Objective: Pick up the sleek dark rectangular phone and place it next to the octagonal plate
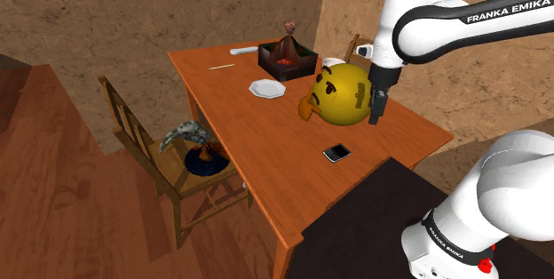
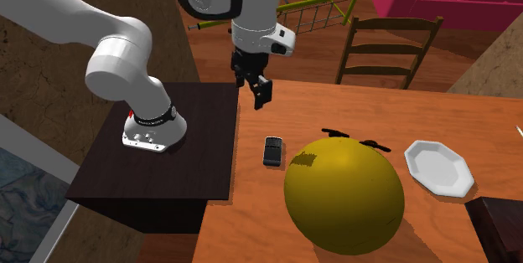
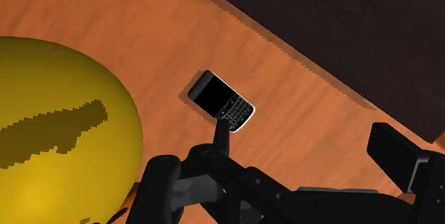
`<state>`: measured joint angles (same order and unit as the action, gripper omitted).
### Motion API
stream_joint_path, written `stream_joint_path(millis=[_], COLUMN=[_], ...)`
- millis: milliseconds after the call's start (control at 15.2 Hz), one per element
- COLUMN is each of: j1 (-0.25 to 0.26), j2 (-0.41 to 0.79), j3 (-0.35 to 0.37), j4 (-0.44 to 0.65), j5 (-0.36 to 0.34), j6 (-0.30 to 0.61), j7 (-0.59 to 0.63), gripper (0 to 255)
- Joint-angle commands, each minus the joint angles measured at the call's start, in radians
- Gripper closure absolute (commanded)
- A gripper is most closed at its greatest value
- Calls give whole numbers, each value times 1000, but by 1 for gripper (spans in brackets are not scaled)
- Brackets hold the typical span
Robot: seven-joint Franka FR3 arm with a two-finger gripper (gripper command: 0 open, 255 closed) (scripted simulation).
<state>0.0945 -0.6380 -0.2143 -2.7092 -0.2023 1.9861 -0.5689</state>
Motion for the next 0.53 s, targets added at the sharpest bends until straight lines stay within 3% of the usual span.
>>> stream_joint_path(millis=[0,462], j1=[17,89], j2=[54,318], j3=[-30,-140], j4=[-31,-81], j5=[-18,-39], j6=[101,461], j7=[-68,-321], gripper=[0,0])
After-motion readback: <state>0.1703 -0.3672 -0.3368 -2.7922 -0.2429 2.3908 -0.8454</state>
